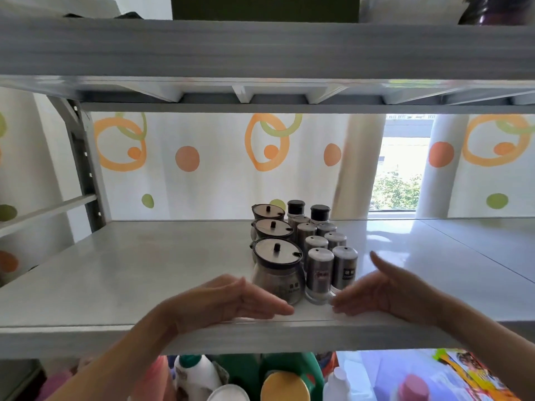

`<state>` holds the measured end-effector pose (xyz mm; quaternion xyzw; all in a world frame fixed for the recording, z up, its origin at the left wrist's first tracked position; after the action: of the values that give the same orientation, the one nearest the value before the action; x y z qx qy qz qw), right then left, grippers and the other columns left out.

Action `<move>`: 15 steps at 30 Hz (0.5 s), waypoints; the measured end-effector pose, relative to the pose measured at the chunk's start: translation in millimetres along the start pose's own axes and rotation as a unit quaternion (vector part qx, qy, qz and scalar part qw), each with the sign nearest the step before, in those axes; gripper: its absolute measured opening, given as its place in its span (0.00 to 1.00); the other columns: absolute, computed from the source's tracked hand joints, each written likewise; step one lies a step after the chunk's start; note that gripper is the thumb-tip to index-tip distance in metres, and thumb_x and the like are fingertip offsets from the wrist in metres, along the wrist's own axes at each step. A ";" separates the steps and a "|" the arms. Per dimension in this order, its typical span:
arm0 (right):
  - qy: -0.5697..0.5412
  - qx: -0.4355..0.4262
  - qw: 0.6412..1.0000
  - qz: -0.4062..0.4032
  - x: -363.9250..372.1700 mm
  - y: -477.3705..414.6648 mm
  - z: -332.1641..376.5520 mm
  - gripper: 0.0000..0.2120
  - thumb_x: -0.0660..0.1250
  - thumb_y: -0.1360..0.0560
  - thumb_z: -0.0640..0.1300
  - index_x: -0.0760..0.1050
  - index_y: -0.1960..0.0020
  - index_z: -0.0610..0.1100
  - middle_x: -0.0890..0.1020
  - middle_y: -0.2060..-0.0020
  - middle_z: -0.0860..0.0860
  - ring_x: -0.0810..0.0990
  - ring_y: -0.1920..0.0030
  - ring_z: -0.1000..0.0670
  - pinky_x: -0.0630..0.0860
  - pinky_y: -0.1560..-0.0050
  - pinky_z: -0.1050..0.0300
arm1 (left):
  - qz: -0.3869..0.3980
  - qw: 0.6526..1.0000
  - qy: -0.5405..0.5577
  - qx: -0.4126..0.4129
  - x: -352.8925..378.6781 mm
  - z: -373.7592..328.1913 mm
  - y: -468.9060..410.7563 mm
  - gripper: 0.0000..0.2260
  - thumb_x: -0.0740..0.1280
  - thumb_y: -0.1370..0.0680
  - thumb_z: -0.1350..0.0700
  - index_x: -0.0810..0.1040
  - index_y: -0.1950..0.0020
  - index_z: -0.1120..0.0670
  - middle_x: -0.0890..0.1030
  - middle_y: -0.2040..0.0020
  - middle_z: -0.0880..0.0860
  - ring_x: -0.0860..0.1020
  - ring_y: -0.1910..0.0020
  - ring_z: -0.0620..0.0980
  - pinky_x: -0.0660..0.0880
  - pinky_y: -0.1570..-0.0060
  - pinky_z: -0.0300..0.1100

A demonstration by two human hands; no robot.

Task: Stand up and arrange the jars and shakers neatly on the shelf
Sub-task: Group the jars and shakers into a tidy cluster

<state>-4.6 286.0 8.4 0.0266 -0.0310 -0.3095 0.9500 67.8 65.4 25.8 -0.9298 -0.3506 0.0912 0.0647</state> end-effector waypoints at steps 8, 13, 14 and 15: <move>-0.011 0.001 1.000 0.020 41.9 -31.2 5.2 0.42 0.67 0.39 0.72 0.80 0.43 0.37 0.80 0.42 0.39 0.81 0.42 0.45 0.77 0.42 0.56 | 0.021 0.999 -0.017 -0.027 6.9 7.0 -24.4 0.30 0.58 0.20 0.45 0.62 0.28 0.68 0.65 0.29 0.68 0.63 0.28 0.66 0.54 0.27 0.62; -0.019 -0.001 1.000 0.007 43.1 -31.6 5.5 0.45 0.69 0.42 0.73 0.79 0.42 0.36 0.80 0.42 0.38 0.81 0.42 0.45 0.78 0.42 0.55 | 0.039 0.999 0.024 -0.024 7.1 8.0 -26.6 0.29 0.58 0.19 0.47 0.61 0.26 0.66 0.65 0.28 0.67 0.64 0.27 0.63 0.59 0.26 0.55; -0.022 -0.001 1.000 0.003 42.4 -32.1 5.4 0.46 0.69 0.43 0.73 0.79 0.42 0.36 0.80 0.42 0.37 0.81 0.43 0.44 0.78 0.42 0.55 | 0.041 0.998 0.035 -0.024 6.9 8.3 -27.2 0.29 0.58 0.19 0.47 0.60 0.26 0.66 0.65 0.28 0.67 0.64 0.27 0.63 0.59 0.26 0.54; -0.025 -0.002 1.000 -0.001 41.7 -32.8 5.2 0.46 0.69 0.43 0.73 0.79 0.42 0.35 0.80 0.42 0.37 0.81 0.43 0.44 0.78 0.42 0.55 | 0.042 0.998 0.044 -0.024 6.4 8.7 -28.0 0.28 0.58 0.19 0.47 0.60 0.26 0.65 0.65 0.28 0.67 0.64 0.27 0.63 0.59 0.26 0.53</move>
<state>9.4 234.8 13.1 0.0172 -0.0542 -0.3112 0.9487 52.7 91.1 21.8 -0.9481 -0.3104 0.0441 0.0535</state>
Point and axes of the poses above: each hand's wrist, its own y-axis away from the middle knuckle, its own x-axis out of the palm, z = x × y, the point moved 7 cm from there along -y, towards the middle knuckle
